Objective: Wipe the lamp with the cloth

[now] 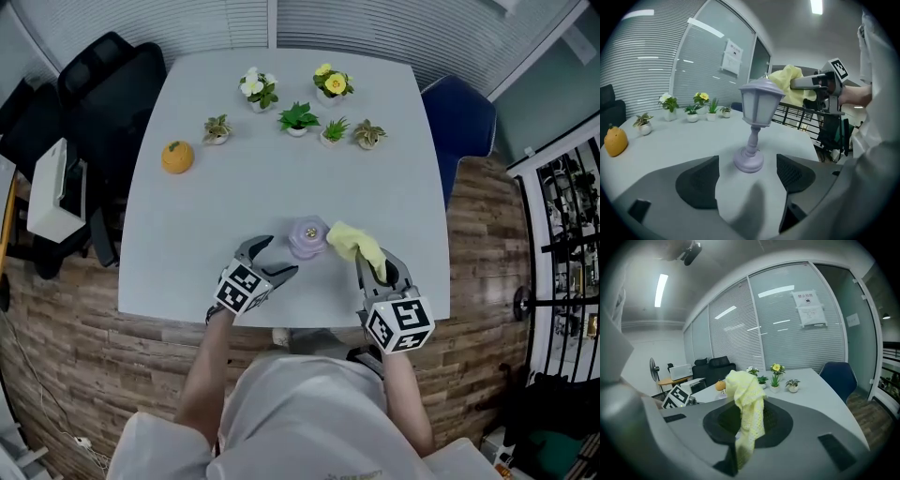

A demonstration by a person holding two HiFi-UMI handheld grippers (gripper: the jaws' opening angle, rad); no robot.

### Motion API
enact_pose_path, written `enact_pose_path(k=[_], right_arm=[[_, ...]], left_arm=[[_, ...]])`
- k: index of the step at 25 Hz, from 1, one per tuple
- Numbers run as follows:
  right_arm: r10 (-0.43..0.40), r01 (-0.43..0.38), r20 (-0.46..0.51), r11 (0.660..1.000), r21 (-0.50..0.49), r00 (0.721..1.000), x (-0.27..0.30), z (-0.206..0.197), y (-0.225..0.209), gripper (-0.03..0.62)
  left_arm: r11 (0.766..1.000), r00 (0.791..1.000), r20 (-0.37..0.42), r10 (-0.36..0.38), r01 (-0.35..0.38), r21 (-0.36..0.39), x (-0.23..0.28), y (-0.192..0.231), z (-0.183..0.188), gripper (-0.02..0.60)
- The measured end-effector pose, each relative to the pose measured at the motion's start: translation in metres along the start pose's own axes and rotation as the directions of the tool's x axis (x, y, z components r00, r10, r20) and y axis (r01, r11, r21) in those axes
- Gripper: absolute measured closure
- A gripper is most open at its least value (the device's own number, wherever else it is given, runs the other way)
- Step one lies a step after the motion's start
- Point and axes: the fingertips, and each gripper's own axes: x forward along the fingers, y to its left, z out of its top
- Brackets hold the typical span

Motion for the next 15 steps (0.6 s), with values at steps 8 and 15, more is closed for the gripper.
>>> enact_pose_path(k=[8, 15], right_arm=[[0.033, -0.033, -0.028, 0.999, 0.002, 0.999, 0.015, -0.005, -0.011, 0.554], [0.061, -0.061, -0.041, 0.998, 0.014, 0.997, 0.02, -0.009, -0.016, 0.554]], left_arm=[[0.996, 0.995, -0.092, -0.037, 0.044, 0.08, 0.031, 0.006, -0.013, 0.218], [0.976, 0.987, -0.147, -0.058, 0.087, 0.2, 0.048, 0.004, -0.018, 0.218]])
